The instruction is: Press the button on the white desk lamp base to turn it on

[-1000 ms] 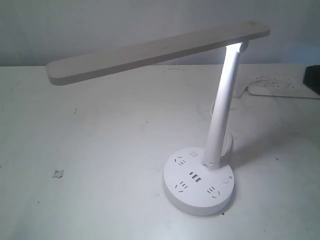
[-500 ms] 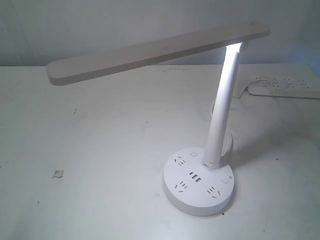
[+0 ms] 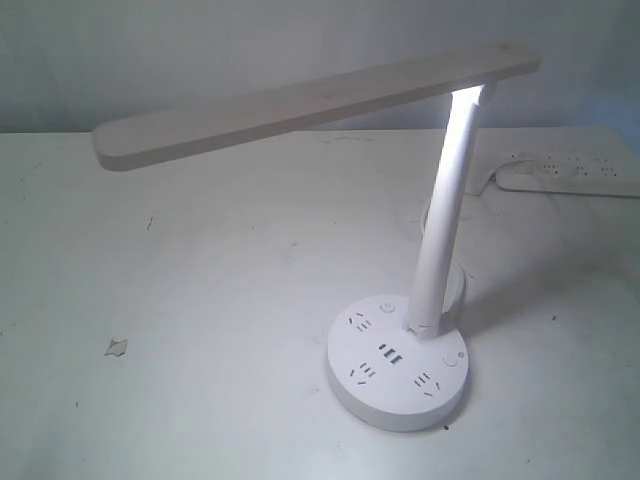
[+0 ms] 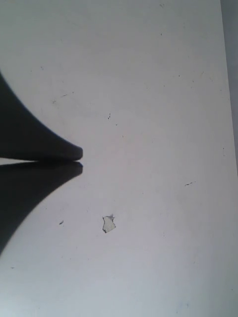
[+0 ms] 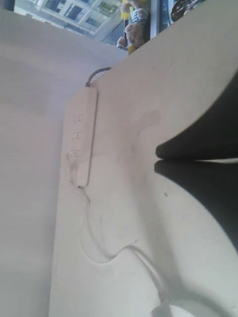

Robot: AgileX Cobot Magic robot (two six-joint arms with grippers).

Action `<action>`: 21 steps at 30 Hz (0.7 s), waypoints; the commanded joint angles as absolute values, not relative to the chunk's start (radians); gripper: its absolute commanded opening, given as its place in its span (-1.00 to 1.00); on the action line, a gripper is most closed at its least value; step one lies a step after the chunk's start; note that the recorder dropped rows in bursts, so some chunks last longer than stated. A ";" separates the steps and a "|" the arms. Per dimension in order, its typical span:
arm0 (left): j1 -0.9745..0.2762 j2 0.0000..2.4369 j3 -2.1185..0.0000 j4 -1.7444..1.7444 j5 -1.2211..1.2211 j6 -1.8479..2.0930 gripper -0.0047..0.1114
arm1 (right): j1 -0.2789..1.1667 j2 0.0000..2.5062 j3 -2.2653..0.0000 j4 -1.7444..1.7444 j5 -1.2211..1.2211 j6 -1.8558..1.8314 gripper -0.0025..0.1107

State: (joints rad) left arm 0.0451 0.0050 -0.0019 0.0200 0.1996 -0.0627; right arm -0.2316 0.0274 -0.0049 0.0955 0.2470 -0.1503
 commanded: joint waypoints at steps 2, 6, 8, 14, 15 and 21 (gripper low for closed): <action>0.047 0.012 0.000 0.016 0.197 -0.063 -0.92 | -0.275 0.001 0.000 0.101 0.329 -0.142 -0.96; 0.047 0.012 0.000 0.016 0.197 -0.063 -0.92 | -0.275 0.001 0.000 0.101 0.329 -0.141 -0.96; 0.047 0.012 0.000 0.016 0.197 -0.063 -0.92 | -0.275 0.000 0.000 0.101 0.331 -0.141 -0.96; 0.047 0.012 0.000 0.016 0.197 -0.063 -0.92 | -0.275 0.000 0.000 0.101 0.335 -0.141 -0.96; 0.047 0.012 0.000 0.016 0.197 -0.063 -0.92 | -0.260 0.000 0.000 0.101 0.342 -0.141 -0.96; 0.047 0.012 0.000 0.016 0.197 -0.063 -0.92 | -0.158 0.000 0.000 0.101 0.337 -0.131 -0.96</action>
State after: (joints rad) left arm 0.0451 0.0111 -0.0019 0.0200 0.1996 -0.0627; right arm -0.1725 0.0059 -0.0049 0.0994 0.3387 -0.1381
